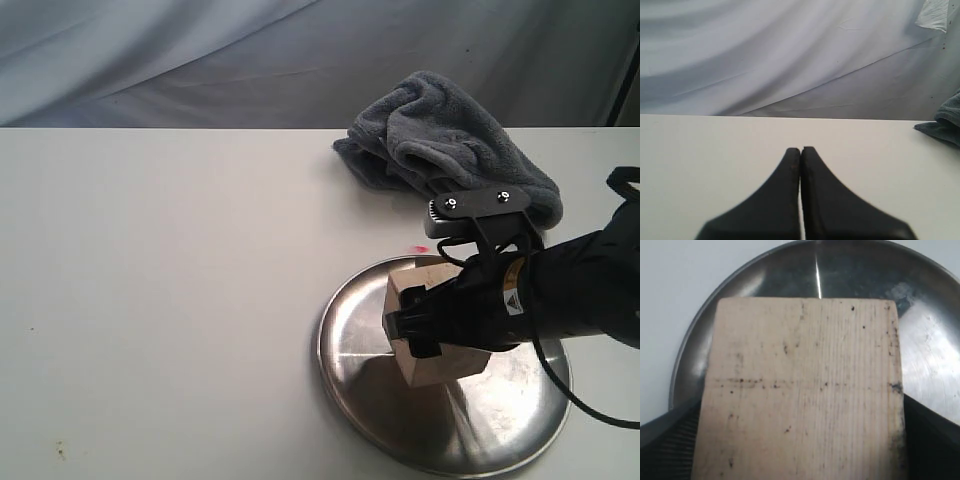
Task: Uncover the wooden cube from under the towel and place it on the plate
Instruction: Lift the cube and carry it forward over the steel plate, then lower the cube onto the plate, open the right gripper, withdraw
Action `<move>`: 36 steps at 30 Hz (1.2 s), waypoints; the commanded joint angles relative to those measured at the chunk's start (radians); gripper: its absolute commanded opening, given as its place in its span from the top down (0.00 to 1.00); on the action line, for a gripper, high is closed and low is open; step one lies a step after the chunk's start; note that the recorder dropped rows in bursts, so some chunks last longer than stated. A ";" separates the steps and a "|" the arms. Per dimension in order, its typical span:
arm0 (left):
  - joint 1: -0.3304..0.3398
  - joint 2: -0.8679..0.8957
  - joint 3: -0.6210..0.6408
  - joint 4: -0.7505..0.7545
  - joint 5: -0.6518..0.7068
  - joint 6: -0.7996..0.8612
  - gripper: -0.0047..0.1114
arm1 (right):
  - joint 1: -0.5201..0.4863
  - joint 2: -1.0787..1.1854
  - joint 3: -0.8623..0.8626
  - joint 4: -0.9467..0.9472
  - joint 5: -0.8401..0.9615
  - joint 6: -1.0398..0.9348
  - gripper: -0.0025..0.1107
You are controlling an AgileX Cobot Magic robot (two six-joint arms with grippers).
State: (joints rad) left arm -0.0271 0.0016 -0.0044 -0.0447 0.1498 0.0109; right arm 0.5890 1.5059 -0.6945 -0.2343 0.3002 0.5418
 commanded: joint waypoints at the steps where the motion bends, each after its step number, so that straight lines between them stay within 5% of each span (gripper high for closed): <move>1: -0.001 -0.002 0.004 0.001 -0.004 -0.002 0.95 | 0.006 -0.005 -0.001 -0.008 -0.079 -0.018 0.53; 30: -0.001 -0.002 0.004 0.001 -0.004 -0.002 0.95 | 0.001 0.114 -0.001 0.003 -0.127 -0.157 0.49; 36: -0.001 -0.002 0.004 0.001 -0.004 -0.002 0.95 | 0.001 0.114 -0.001 0.003 -0.130 -0.163 0.31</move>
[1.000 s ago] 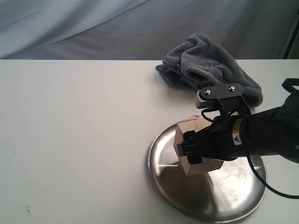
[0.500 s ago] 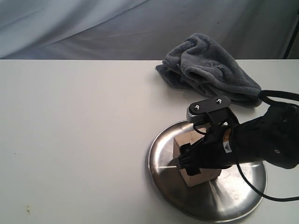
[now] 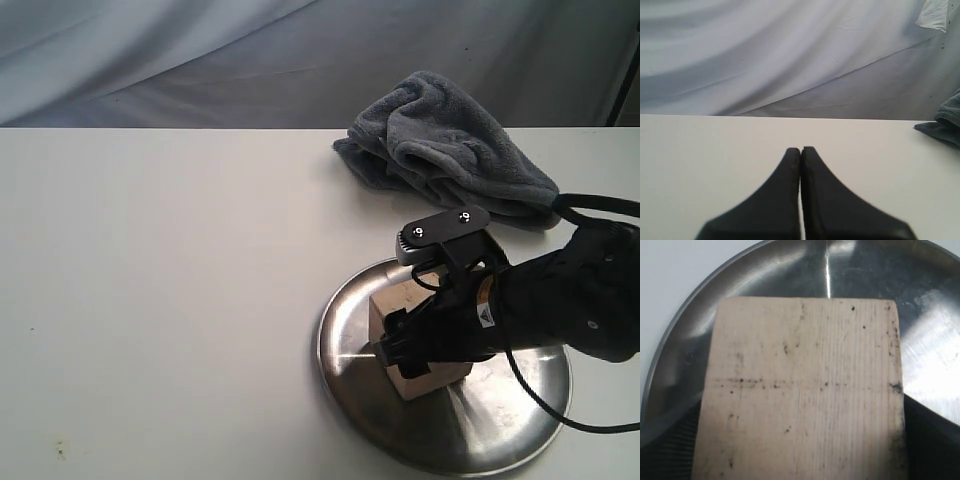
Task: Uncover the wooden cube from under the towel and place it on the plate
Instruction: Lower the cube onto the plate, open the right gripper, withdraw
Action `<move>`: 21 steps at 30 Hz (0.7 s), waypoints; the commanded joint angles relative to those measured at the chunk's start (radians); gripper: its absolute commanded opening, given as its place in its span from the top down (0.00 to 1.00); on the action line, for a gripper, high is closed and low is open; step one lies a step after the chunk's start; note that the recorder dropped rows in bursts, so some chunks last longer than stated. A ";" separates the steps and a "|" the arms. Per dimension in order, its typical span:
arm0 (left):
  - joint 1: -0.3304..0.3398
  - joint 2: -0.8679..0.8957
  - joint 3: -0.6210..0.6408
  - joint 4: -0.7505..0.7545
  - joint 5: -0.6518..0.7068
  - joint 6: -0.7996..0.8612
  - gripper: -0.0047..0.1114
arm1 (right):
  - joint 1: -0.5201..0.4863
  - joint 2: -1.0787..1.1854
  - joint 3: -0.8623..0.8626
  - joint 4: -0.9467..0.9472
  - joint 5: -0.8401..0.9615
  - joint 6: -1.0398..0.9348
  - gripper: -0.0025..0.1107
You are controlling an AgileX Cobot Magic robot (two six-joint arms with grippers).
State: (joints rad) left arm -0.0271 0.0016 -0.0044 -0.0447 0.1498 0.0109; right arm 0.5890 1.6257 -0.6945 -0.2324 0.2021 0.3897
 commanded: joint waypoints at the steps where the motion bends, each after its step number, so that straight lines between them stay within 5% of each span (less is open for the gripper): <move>1: -0.001 -0.002 0.004 0.001 -0.004 -0.002 0.95 | 0.001 -0.006 -0.001 0.001 -0.032 -0.011 0.28; 16: -0.001 -0.002 0.004 0.001 -0.004 -0.002 0.95 | -0.011 -0.212 -0.001 0.012 -0.069 -0.032 0.24; 21: -0.001 -0.002 0.004 0.001 -0.004 -0.002 0.95 | -0.119 -0.314 -0.001 0.016 -0.242 -0.076 0.38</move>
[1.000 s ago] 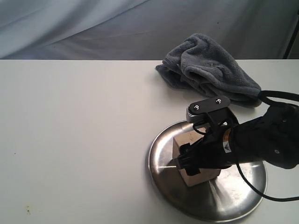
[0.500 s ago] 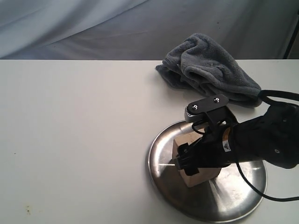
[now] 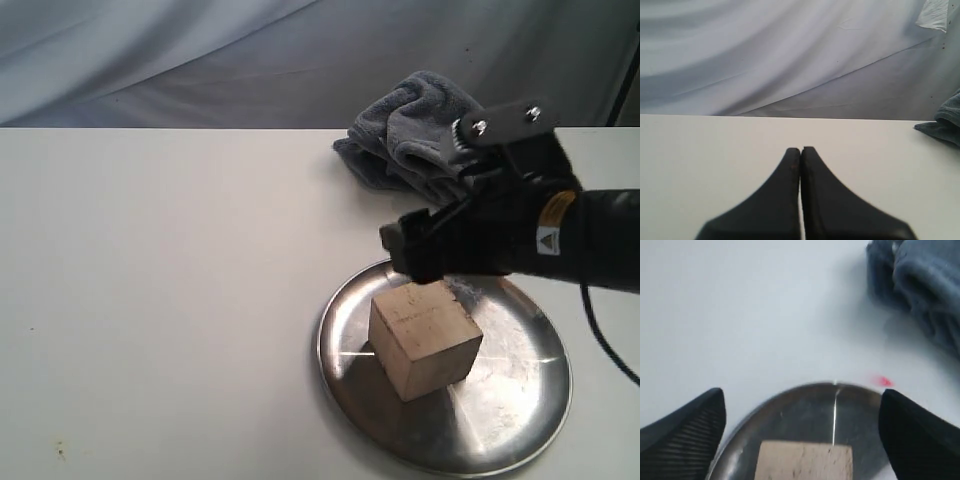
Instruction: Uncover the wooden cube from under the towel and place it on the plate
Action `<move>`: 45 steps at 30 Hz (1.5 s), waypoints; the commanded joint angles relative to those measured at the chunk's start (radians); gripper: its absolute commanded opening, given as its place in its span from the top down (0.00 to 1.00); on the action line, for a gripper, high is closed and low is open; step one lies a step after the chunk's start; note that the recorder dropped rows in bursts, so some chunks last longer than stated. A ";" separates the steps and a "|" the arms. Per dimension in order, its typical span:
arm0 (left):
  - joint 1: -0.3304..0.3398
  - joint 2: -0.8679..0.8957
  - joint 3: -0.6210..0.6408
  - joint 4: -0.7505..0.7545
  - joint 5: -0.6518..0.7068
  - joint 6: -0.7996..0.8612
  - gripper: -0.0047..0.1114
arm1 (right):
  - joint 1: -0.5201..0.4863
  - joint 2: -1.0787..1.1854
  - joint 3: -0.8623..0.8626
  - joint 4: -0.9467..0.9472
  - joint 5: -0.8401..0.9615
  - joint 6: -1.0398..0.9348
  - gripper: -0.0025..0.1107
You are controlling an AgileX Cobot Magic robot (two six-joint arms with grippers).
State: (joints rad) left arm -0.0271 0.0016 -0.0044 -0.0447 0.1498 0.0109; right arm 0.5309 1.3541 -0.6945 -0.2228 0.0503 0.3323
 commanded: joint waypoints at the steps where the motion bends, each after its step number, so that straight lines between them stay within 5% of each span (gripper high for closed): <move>1: -0.001 -0.002 0.004 0.001 -0.004 -0.002 0.95 | -0.107 -0.055 -0.001 0.007 -0.118 -0.019 0.46; 14: -0.001 -0.002 0.004 0.001 -0.004 0.000 0.95 | -0.487 -0.057 -0.001 0.015 -0.587 -0.019 0.97; 19: -0.001 -0.002 0.004 0.001 -0.004 -0.002 0.95 | -0.554 -0.064 -0.001 0.070 -0.726 -0.051 0.98; 28: -0.001 -0.002 0.004 0.001 -0.004 -0.002 0.95 | -0.572 -0.182 -0.001 0.169 -0.720 -0.266 0.98; 39: -0.001 -0.002 0.004 0.001 -0.004 -0.002 0.95 | -0.572 -0.491 -0.001 0.159 -0.370 -0.332 0.98; 45: -0.001 -0.002 0.004 0.001 -0.004 -0.002 0.95 | -0.569 -0.664 0.005 0.155 0.061 -0.332 0.98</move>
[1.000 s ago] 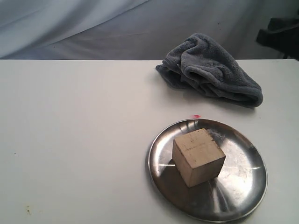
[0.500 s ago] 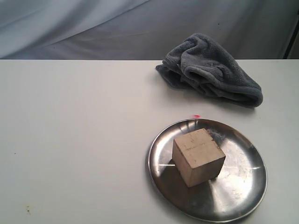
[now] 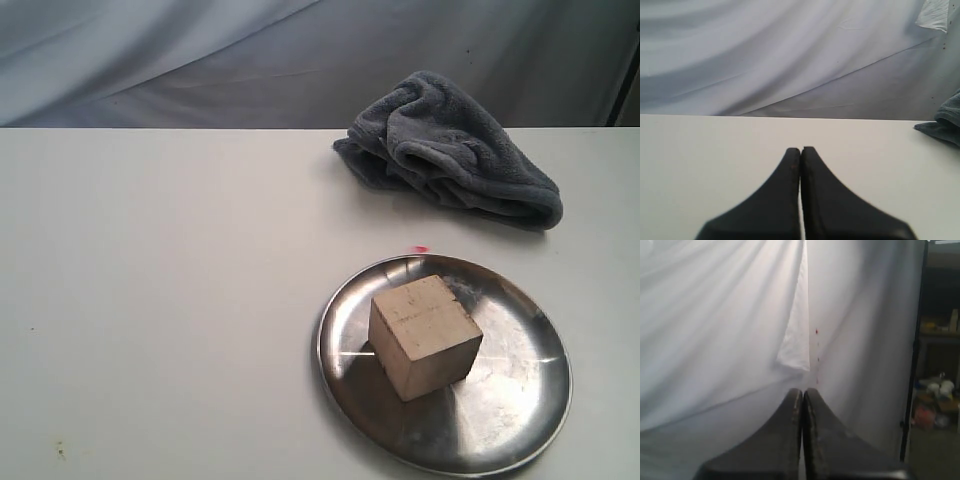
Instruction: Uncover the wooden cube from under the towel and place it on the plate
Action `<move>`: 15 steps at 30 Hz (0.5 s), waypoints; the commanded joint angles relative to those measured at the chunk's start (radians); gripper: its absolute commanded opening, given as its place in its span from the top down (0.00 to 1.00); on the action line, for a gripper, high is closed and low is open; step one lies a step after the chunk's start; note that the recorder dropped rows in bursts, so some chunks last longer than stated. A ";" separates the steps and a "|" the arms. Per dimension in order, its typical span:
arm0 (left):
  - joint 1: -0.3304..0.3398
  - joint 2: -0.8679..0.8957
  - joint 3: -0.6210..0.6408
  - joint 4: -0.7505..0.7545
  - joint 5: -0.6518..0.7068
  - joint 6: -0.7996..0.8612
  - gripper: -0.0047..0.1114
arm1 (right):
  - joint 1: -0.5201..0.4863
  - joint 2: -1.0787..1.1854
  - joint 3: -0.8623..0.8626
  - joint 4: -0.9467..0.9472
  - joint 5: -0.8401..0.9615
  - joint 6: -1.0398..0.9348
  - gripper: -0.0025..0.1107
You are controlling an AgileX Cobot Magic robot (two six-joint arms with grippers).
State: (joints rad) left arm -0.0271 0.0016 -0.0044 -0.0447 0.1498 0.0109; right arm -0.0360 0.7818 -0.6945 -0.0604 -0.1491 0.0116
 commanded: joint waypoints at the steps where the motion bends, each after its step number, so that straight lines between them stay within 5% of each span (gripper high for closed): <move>1: -0.001 -0.002 0.004 0.001 -0.004 -0.002 0.95 | -0.002 -0.117 0.016 -0.007 0.273 -0.018 0.98; 15: -0.001 -0.002 0.004 0.001 -0.004 -0.002 0.95 | 0.048 -0.501 0.214 0.001 0.330 -0.072 0.98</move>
State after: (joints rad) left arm -0.0271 0.0016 -0.0044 -0.0447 0.1498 0.0109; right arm -0.0086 0.3587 -0.5316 -0.0604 0.1572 -0.0534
